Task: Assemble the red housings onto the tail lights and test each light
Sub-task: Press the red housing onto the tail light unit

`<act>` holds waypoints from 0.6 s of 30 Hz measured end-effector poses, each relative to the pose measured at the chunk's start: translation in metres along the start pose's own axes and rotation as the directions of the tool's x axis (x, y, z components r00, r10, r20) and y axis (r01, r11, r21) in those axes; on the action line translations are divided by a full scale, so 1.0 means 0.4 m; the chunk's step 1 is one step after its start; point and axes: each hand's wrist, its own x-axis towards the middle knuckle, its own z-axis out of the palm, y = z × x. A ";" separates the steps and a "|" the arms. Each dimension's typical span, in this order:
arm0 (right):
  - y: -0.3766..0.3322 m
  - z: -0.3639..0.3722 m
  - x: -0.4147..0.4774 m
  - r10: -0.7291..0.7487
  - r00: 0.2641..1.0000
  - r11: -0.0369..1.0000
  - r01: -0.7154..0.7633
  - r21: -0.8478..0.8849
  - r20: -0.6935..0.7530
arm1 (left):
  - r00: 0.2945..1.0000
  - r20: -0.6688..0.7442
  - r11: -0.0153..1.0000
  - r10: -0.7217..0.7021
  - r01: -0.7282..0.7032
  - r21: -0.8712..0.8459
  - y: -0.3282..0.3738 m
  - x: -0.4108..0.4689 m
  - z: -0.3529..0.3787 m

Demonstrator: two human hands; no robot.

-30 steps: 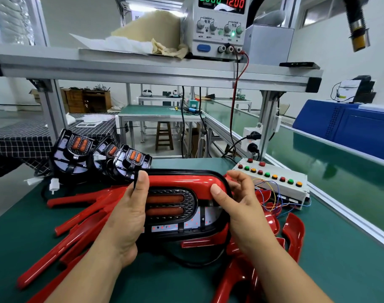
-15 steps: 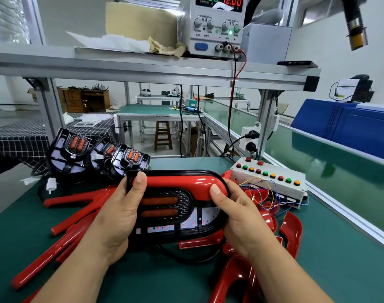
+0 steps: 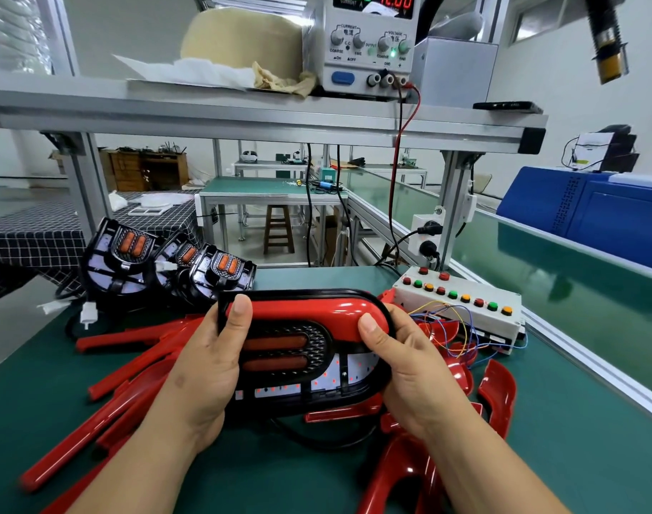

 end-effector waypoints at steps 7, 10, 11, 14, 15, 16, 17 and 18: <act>0.000 0.006 0.000 0.002 1.000 1.000 -0.001 0.031 -0.030 | 1.000 -0.029 1.000 0.001 -0.001 -0.004 -0.002 0.001 0.001; -0.002 0.006 -0.001 -0.021 0.999 0.999 0.022 0.026 -0.034 | 0.999 -0.039 1.000 -0.005 0.004 -0.025 0.000 -0.001 0.004; -0.001 0.006 -0.002 -0.026 0.999 0.999 0.027 0.018 -0.031 | 0.999 -0.042 0.999 -0.004 0.003 -0.034 0.001 -0.002 0.006; -0.001 0.003 -0.004 -0.034 0.999 0.999 0.034 -0.006 -0.023 | 0.999 -0.038 0.999 -0.004 0.002 -0.039 0.006 -0.006 0.012; -0.002 0.001 -0.004 -0.037 0.999 0.999 0.037 -0.030 -0.028 | 0.999 -0.033 0.999 -0.005 0.003 -0.042 0.008 -0.008 0.016; -0.004 -0.001 -0.005 -0.043 0.998 0.997 0.041 -0.062 -0.036 | 1.000 -0.028 0.999 -0.005 0.004 -0.043 0.009 -0.010 0.018; -0.008 -0.003 -0.006 -0.048 0.998 0.995 0.044 -0.094 -0.042 | 1.000 -0.025 0.999 -0.004 0.003 -0.040 0.010 -0.012 0.021; -0.011 -0.004 -0.006 -0.051 0.998 0.991 0.044 -0.125 -0.048 | 1.000 -0.021 0.999 -0.002 0.001 -0.033 0.011 -0.014 0.022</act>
